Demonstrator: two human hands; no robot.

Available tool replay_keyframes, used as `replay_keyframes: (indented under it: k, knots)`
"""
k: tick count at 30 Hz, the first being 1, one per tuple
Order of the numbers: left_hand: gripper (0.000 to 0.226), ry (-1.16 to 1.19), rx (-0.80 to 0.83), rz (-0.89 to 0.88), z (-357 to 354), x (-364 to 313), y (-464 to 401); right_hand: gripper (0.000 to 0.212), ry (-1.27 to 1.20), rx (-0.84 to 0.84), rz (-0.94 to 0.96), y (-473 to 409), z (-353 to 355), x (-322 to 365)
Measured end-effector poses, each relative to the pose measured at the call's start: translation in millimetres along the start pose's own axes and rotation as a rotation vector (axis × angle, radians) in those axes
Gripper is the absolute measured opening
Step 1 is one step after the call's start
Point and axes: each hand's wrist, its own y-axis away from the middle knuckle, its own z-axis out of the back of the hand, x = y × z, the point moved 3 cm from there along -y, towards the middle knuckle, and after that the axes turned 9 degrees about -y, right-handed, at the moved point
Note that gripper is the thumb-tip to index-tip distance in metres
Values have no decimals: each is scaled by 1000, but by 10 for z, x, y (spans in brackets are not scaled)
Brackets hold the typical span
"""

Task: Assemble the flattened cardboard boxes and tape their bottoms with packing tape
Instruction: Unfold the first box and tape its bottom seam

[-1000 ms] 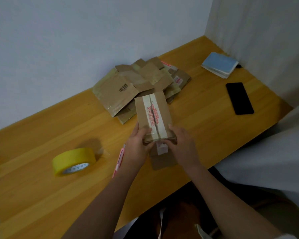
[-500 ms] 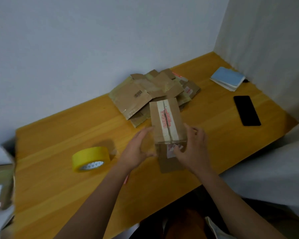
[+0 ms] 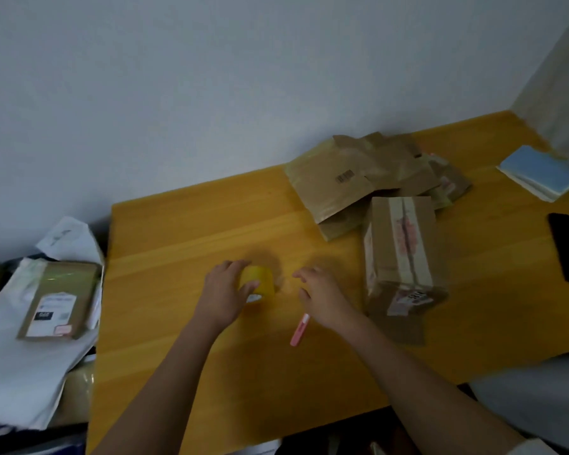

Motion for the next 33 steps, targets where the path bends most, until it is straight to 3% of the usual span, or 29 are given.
replay_keyframes:
  k: [7, 12, 16, 21, 26, 30, 33]
  knots:
    - [41, 104, -33, -36, 1, 97, -28, 48, 83, 138, -160, -514, -395, -271]
    - [39, 178, -95, -39, -9, 166, 1, 31, 164, 183, -109, -685, -440, -221]
    - [38, 236, -86, -16, 18, 217, 26, 6, 171, 199, -120, -729, -397, -183]
    - [24, 329, -52, 77, 168, 446, 97, 9, -18, 272, -120, -795, -353, -41]
    - [20, 278, 39, 93, 222, 512, 85, 10, -214, 168, -81, -727, -148, 155]
    - [32, 151, 195, 121, 157, 402, 38, 46, -217, 78, -108, -574, 94, 272]
    - [30, 239, 286, 75, 67, 191, 115, 30, -146, 15, -129, -414, 352, 381]
